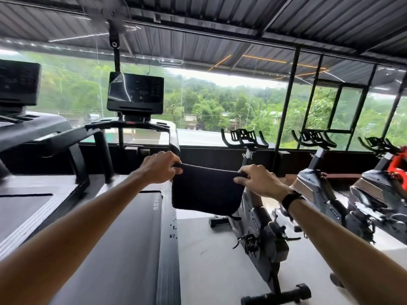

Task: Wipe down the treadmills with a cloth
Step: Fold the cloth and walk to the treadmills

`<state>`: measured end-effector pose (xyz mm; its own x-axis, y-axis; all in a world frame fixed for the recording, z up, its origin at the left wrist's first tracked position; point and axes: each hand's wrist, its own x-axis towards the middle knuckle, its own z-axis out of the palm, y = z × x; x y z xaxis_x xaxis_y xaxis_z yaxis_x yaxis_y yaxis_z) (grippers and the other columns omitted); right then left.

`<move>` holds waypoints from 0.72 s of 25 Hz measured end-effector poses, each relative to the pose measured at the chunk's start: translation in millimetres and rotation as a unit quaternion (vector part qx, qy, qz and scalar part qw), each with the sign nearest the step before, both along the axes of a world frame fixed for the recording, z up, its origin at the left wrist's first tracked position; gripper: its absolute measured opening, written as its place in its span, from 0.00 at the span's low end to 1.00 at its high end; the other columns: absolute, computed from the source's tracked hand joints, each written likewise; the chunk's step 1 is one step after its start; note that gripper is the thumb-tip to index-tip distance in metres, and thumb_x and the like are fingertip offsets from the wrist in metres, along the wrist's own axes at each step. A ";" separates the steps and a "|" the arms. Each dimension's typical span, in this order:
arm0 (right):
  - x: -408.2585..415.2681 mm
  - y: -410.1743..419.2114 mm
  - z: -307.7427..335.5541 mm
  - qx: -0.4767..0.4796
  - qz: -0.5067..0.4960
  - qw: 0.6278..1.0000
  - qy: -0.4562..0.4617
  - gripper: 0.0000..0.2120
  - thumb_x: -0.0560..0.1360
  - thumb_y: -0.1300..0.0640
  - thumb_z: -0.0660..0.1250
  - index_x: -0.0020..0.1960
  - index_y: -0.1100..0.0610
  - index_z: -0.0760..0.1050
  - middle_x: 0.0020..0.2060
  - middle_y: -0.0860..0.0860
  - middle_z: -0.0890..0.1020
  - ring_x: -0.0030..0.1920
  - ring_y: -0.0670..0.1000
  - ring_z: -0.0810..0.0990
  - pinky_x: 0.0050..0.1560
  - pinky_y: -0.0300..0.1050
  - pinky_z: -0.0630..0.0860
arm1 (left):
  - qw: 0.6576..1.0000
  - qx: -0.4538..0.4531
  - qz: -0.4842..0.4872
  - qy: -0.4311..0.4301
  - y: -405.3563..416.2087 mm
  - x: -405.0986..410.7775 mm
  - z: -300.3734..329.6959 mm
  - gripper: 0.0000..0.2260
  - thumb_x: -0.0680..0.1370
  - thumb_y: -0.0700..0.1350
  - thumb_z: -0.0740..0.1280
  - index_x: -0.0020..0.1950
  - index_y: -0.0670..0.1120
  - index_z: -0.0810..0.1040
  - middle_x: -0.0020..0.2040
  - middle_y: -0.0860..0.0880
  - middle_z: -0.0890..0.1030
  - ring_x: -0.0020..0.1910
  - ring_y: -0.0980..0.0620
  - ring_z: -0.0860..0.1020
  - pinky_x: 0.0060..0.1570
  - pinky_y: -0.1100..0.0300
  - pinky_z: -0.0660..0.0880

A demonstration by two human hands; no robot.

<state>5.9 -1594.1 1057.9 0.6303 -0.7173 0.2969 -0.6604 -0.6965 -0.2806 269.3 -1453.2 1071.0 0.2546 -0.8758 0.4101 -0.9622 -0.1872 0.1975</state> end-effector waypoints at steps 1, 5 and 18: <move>3.6 -22.0 2.8 0.007 0.007 1.000 -0.018 0.11 0.77 0.43 0.68 0.47 0.51 0.77 0.39 0.46 0.79 0.46 0.53 0.78 0.47 0.47 0.71 | 1.000 -0.012 0.004 0.006 -19.3 4.3 2.4 0.10 0.78 0.52 0.69 0.58 0.54 0.82 0.53 0.50 0.83 0.56 0.46 0.79 0.47 0.54 0.67; 31.8 -114.3 -10.2 0.019 0.039 0.999 0.000 0.11 0.76 0.42 0.68 0.45 0.49 0.77 0.36 0.44 0.79 0.42 0.50 0.79 0.45 0.47 0.70 | 1.000 0.007 0.025 -0.001 -99.0 28.3 -13.3 0.11 0.77 0.51 0.70 0.58 0.52 0.82 0.49 0.51 0.83 0.52 0.47 0.80 0.46 0.56 0.67; 221.4 -414.0 -32.5 0.050 0.117 0.992 -0.007 0.09 0.74 0.44 0.71 0.43 0.49 0.79 0.36 0.45 0.80 0.40 0.49 0.79 0.47 0.51 0.76 | 0.995 0.008 0.080 0.053 -367.5 203.9 -44.6 0.06 0.73 0.52 0.72 0.46 0.52 0.85 0.39 0.53 0.82 0.46 0.49 0.80 0.44 0.57 0.69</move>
